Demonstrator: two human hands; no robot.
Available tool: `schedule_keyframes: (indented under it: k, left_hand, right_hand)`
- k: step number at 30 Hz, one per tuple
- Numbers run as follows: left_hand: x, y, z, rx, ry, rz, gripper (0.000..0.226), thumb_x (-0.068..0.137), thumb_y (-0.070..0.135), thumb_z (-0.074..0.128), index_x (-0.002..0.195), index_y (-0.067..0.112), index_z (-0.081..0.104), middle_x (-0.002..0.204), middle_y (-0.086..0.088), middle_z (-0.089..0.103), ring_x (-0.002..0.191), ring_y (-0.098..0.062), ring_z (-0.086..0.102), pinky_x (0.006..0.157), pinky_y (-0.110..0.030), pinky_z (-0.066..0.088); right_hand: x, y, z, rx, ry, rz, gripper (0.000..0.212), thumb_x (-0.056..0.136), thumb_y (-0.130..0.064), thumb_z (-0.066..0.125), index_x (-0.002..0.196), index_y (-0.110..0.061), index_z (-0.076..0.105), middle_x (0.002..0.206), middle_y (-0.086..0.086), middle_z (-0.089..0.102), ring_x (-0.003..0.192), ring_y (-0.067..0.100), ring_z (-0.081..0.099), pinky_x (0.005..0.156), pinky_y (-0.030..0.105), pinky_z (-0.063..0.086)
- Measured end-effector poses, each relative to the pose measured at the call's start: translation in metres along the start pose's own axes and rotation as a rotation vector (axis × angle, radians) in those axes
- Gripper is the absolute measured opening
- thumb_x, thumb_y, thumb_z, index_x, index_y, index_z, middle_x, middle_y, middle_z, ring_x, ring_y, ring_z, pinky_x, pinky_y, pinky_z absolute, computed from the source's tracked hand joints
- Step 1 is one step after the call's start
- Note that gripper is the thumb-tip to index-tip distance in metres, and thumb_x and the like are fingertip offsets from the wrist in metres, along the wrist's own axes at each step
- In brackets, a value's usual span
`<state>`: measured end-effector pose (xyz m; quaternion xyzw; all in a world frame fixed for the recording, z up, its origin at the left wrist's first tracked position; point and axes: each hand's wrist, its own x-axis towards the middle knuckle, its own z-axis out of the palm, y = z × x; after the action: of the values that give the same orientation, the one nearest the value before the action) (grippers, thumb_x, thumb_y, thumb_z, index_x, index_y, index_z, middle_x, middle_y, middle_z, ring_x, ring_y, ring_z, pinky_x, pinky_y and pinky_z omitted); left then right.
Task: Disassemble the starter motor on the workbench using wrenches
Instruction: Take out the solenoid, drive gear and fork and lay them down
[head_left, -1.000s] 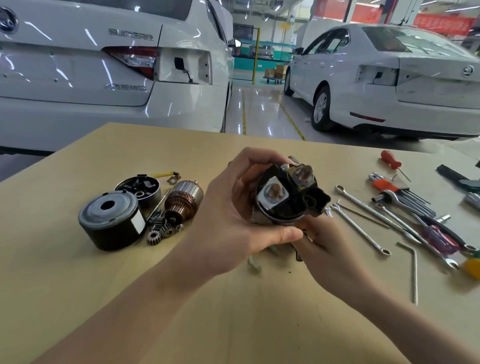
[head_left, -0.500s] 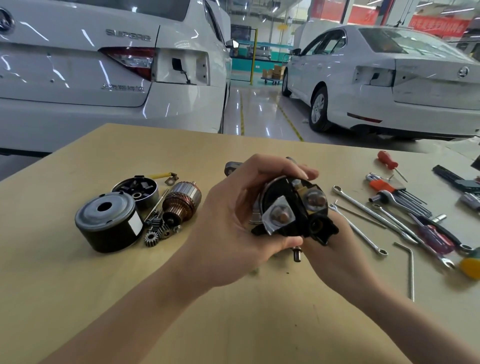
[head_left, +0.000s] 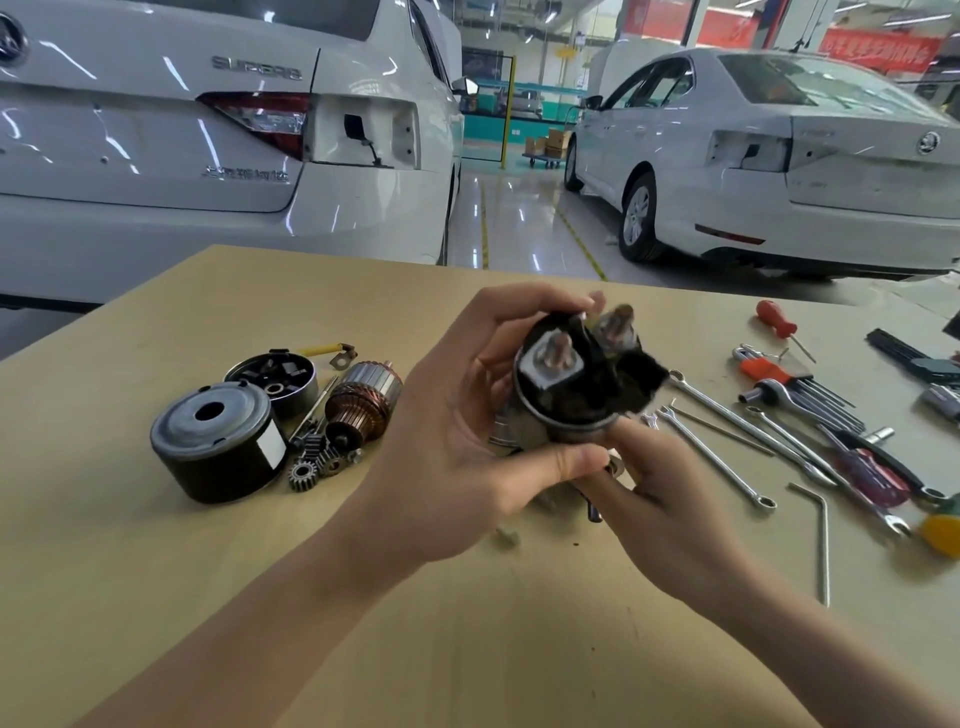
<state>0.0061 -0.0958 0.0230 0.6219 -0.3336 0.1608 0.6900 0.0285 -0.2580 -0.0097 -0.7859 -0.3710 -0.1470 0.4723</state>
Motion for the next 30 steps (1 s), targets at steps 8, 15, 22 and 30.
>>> schedule_keyframes:
  k: [8, 15, 22, 30]
  left_hand:
    - [0.002, 0.005, -0.003, -0.036, 0.095, -0.096, 0.064, 0.064, -0.005, 0.077, 0.120, 0.011, 0.049, 0.111, -0.012, 0.067, 0.101, -0.031, 0.066, 0.083, -0.043, 0.056]
    - [0.006, 0.002, -0.016, -0.215, 0.133, -0.284, 0.056, 0.064, 0.001, 0.076, 0.116, 0.007, 0.057, 0.106, -0.020, 0.070, 0.094, -0.033, 0.069, 0.075, -0.038, 0.056]
    - [0.017, -0.014, -0.041, 0.100, 0.497, -0.622, 0.046, 0.073, 0.030, 0.069, 0.116, 0.016, 0.059, 0.095, -0.011, 0.068, 0.076, -0.029, 0.069, 0.055, -0.031, 0.051]
    - [0.003, -0.037, -0.041, 1.013, 0.244, -0.488, 0.040, 0.090, 0.029, 0.061, 0.123, 0.015, 0.042, 0.096, -0.001, 0.056, 0.073, -0.013, 0.051, 0.058, -0.025, 0.035]
  right_hand:
    - [-0.003, -0.003, 0.000, 0.016, -0.010, -0.015, 0.025, 0.091, -0.033, 0.056, 0.085, -0.013, 0.070, 0.068, -0.001, 0.062, 0.061, 0.015, 0.051, 0.058, 0.028, 0.042]
    - [-0.004, -0.009, 0.006, 0.200, -0.053, 0.157, 0.035, 0.083, -0.055, 0.061, 0.089, -0.022, 0.071, 0.073, -0.001, 0.070, 0.064, 0.012, 0.062, 0.060, 0.030, 0.050]
    - [-0.005, -0.007, 0.007, 0.117, -0.133, 0.185, 0.017, 0.086, -0.038, 0.060, 0.101, -0.035, 0.067, 0.082, -0.013, 0.070, 0.074, 0.010, 0.065, 0.067, 0.020, 0.050]
    - [0.000, -0.006, -0.006, 0.180, 0.026, 0.252, 0.027, 0.086, -0.014, 0.055, 0.100, -0.034, 0.067, 0.079, 0.000, 0.071, 0.067, 0.020, 0.062, 0.063, 0.043, 0.052]
